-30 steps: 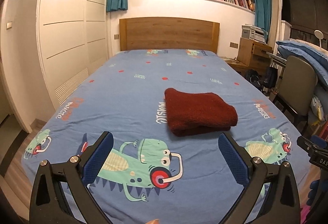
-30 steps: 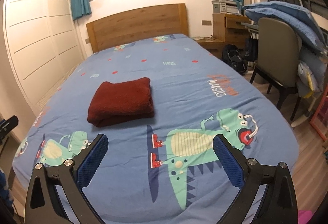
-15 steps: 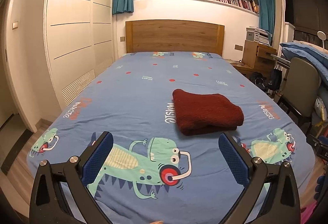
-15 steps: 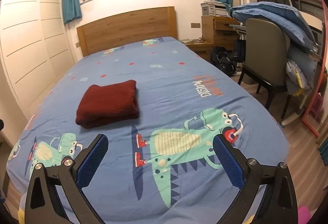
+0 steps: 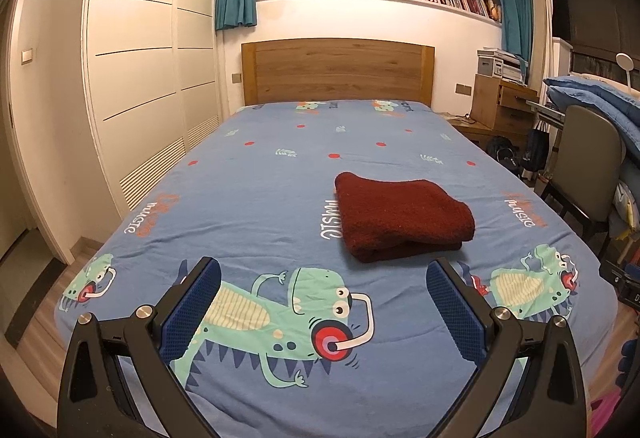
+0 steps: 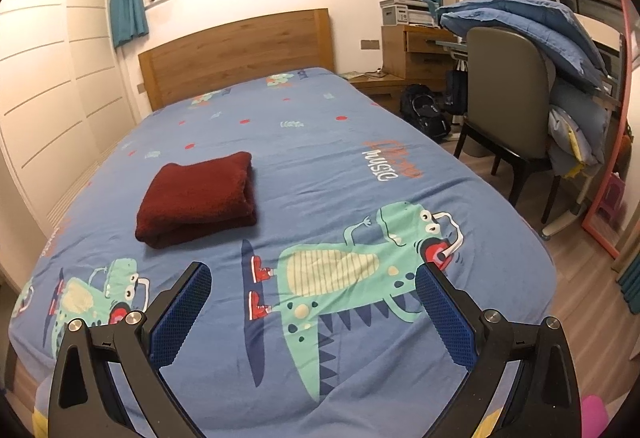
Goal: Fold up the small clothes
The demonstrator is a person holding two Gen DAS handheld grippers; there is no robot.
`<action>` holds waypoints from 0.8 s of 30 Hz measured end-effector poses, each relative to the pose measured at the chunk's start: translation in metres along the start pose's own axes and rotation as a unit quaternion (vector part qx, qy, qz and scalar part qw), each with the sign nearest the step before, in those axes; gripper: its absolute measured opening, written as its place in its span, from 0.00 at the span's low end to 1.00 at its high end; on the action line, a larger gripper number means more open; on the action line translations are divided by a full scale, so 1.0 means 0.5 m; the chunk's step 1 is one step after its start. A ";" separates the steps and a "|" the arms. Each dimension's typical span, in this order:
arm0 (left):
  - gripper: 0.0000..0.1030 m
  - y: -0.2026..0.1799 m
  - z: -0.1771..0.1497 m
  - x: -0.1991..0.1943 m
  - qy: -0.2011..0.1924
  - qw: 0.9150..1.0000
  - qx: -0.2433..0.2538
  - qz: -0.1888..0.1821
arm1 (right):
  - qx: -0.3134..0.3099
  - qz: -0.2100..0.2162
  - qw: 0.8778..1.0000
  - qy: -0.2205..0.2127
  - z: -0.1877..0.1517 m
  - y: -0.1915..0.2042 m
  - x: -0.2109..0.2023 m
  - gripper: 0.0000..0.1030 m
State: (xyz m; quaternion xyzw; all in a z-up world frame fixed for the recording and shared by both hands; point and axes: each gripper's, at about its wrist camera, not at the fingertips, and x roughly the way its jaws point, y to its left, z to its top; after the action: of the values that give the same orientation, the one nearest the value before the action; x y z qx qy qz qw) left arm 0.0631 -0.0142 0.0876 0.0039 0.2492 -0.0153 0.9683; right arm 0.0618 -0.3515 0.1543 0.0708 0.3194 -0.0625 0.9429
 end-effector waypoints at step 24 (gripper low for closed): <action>0.99 -0.004 -0.010 0.005 0.003 1.000 0.001 0.000 | -0.004 -0.009 1.000 0.003 -0.003 -0.003 0.006 0.99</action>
State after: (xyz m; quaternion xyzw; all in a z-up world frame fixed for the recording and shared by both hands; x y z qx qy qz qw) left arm 0.0629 -0.0164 0.0820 0.0047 0.2525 -0.0160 0.9675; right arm 0.0628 -0.3530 0.1511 0.0643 0.3230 -0.0694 0.9417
